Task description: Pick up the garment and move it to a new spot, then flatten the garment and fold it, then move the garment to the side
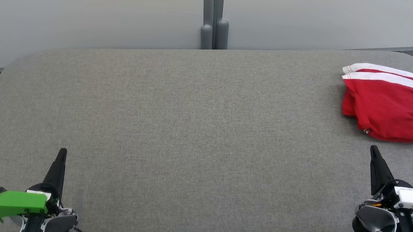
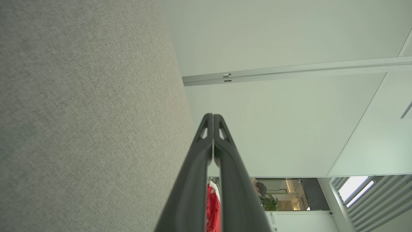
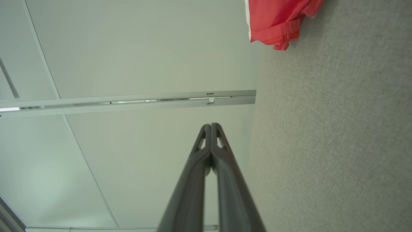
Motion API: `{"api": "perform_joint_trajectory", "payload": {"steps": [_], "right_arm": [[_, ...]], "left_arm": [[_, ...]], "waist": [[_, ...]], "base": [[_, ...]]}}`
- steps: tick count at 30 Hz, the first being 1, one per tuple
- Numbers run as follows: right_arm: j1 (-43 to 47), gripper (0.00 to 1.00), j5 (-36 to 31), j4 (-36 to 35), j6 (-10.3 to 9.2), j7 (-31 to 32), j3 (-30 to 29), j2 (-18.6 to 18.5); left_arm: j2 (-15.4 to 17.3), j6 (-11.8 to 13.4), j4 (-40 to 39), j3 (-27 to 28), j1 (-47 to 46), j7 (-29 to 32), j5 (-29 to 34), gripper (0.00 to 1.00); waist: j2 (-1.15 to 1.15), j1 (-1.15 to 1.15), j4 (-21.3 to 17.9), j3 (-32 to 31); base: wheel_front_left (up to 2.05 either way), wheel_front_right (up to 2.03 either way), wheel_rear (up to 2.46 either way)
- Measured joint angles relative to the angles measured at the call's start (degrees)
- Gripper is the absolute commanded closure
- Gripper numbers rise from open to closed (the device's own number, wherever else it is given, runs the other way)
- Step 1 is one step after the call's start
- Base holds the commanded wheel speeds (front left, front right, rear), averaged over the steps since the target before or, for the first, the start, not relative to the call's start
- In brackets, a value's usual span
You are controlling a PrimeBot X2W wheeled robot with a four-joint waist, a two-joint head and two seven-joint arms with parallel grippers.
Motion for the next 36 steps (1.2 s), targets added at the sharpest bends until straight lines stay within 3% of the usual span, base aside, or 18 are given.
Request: {"api": "perform_joint_trajectory", "payload": {"steps": [36], "right_arm": [[0.0, 1.0, 0.0, -0.04, 0.0, 0.0, -0.01, 0.0]], "left_arm": [[-0.04, -0.43, 0.13, 0.26, -0.02, 0.05, 0.0, 1.0]], "waist": [[0.0, 0.0, 0.0, 0.0]], "base": [[0.0, 0.0, 0.0]]}}
